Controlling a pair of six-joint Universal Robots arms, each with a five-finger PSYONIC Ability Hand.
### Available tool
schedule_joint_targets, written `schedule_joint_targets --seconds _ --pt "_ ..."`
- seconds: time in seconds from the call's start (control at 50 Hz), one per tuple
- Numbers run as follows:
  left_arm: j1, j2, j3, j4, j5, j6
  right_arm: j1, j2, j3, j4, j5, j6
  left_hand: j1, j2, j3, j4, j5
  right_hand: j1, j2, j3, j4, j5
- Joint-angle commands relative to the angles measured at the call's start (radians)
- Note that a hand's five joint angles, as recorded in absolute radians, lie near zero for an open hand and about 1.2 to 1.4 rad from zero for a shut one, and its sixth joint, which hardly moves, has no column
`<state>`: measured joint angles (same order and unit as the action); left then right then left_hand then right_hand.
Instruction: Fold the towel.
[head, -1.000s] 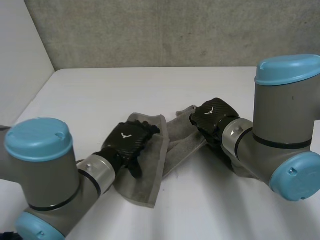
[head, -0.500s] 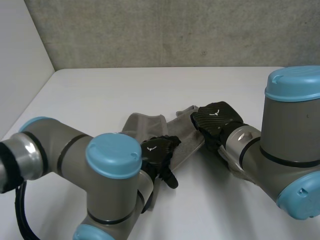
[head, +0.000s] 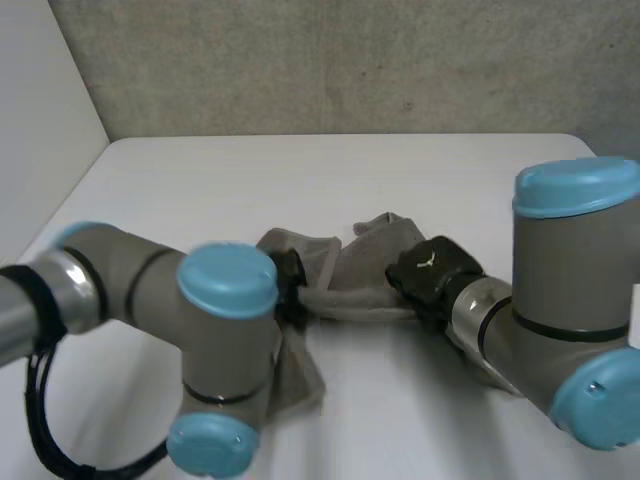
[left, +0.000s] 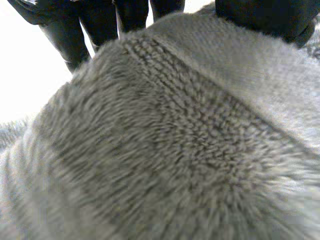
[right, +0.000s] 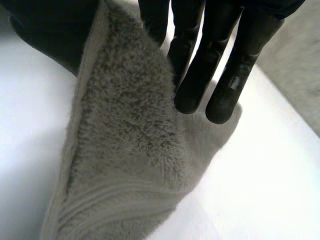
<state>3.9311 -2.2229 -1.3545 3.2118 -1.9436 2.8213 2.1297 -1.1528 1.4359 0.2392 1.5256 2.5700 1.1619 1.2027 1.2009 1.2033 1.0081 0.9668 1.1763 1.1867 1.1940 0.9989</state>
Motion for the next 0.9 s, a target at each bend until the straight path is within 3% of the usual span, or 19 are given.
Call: schedule_joint_targets --seconds 0.02,0.06,0.12,0.16,0.18,0.22,0.28,0.32,0.36,0.6,0.7,0.82,0.9 --pt "0.091 0.045 0.069 0.016 0.060 0.248 -0.005 0.119 -0.196 0.003 0.041 -0.168 0.234 0.194 0.195 0.193 0.214 0.430 0.220 0.210 0.202 0.223" --pt "0.120 0.042 0.182 0.054 0.081 0.366 -0.007 0.159 -0.367 -0.084 0.082 -0.180 0.234 0.194 0.195 0.193 0.214 0.430 0.220 0.210 0.202 0.223" --pt "0.137 0.042 0.250 0.083 0.087 0.415 -0.007 0.162 -0.453 -0.164 0.099 -0.192 0.234 0.194 0.195 0.193 0.214 0.430 0.220 0.210 0.202 0.223" --pt "0.187 0.045 0.403 0.158 0.100 0.525 -0.007 0.150 -0.560 -0.385 0.107 -0.238 0.234 0.194 0.195 0.193 0.214 0.430 0.220 0.210 0.202 0.223" --pt "0.188 0.045 0.403 0.158 0.100 0.526 -0.007 0.150 -0.560 -0.386 0.107 -0.238 0.234 0.194 0.195 0.193 0.214 0.430 0.220 0.210 0.202 0.223" --pt "0.224 0.066 0.521 0.236 0.159 0.614 -0.007 0.108 -0.569 -0.643 0.093 -0.296 0.234 0.194 0.195 0.193 0.214 0.430 0.220 0.210 0.202 0.223" --pt "0.237 0.083 0.554 0.267 0.210 0.642 -0.004 0.065 -0.530 -0.777 0.081 -0.338 0.234 0.194 0.195 0.193 0.214 0.430 0.220 0.210 0.202 0.223" --pt "0.257 0.113 0.558 0.295 0.311 0.659 -0.002 0.056 -0.510 -0.769 0.068 -0.344 0.234 0.194 0.195 0.193 0.214 0.430 0.220 0.210 0.202 0.223" --pt "0.261 0.124 0.540 0.289 0.346 0.658 0.002 0.053 -0.487 -0.743 0.056 -0.343 0.234 0.194 0.195 0.193 0.214 0.430 0.220 0.210 0.202 0.223" --pt "0.287 0.135 0.129 0.258 0.315 0.658 0.003 0.064 -0.191 -0.586 0.041 -0.320 0.061 0.021 0.023 0.020 0.041 0.430 0.220 0.210 0.202 0.223" --pt "0.295 0.072 -0.084 0.258 0.261 0.659 -0.005 0.088 -0.053 -0.577 0.039 -0.274 -0.155 -0.196 -0.194 -0.196 -0.176 0.430 0.220 0.210 0.202 0.223" --pt "0.275 0.080 -0.201 0.244 0.259 0.653 -0.007 0.104 0.041 -0.529 0.039 -0.260 -0.376 -0.417 -0.415 -0.417 -0.397 0.430 0.220 0.210 0.202 0.223" --pt "0.215 0.132 -0.256 0.198 0.262 0.656 -0.008 0.084 0.095 -0.488 0.041 -0.240 -0.835 -0.876 -0.874 -0.876 -0.856 0.430 0.220 0.210 0.202 0.223"
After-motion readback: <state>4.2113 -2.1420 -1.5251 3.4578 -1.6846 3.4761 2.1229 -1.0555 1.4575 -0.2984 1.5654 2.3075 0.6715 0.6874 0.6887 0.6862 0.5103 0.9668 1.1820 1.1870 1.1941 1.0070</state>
